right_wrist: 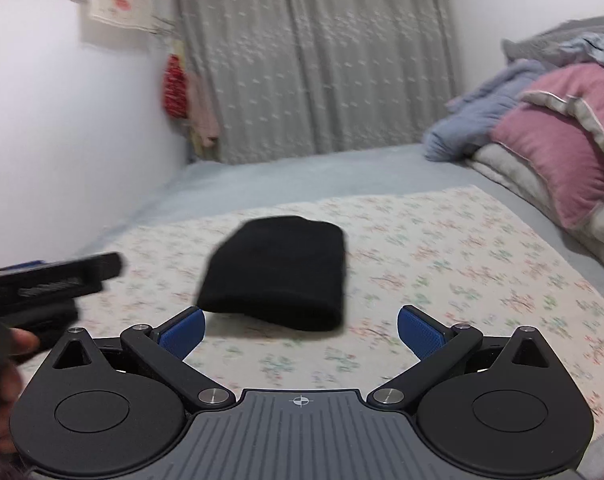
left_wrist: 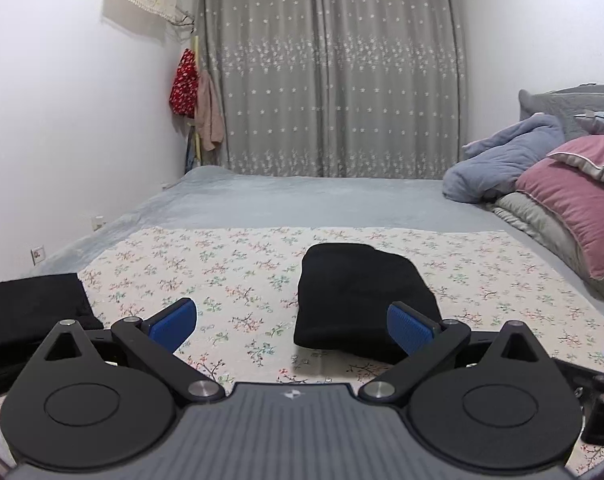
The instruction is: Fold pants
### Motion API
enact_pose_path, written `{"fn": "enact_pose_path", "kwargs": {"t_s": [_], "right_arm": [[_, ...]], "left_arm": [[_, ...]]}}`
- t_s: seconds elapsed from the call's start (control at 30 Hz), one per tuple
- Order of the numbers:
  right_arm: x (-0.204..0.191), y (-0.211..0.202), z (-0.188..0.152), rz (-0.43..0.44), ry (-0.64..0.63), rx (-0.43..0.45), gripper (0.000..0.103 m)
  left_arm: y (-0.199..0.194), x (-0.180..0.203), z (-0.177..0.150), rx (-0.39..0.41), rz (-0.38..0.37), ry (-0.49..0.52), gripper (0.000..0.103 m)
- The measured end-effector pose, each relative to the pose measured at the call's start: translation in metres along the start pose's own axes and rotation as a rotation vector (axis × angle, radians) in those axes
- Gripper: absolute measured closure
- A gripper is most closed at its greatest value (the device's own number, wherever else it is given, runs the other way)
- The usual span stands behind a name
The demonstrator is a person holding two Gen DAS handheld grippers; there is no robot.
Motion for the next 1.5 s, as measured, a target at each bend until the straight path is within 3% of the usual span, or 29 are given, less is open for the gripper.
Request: {"fn": "enact_pose_path", "kwargs": {"t_s": [0.4, 0.9, 1.5], "right_arm": [[0.008, 0.004, -0.012, -0.025, 0.035, -0.016, 0.000], [-0.008, 0.012, -0.021, -0.042, -0.036, -0.049, 0.000], [-0.006, 0.013, -0.022, -0.068, -0.044, -0.057, 0.000]], "left_arm": [[0.002, 0.006, -0.020, -0.064, -0.020, 0.015, 0.002], [0.014, 0.001, -0.033, -0.133, -0.023, -0.002, 0.002], [0.016, 0.006, -0.034, -0.151, -0.020, 0.013, 0.002]]}}
Point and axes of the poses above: each gripper's, at about its wrist camera, not at the fingertips, and y roughly the way its jaws point, x to its right, z to its top, the point moved 5 cm from there along y, roughly the way its jaws point, and after that the axes turned 2 degrees about -x, right-handed, at the moved point
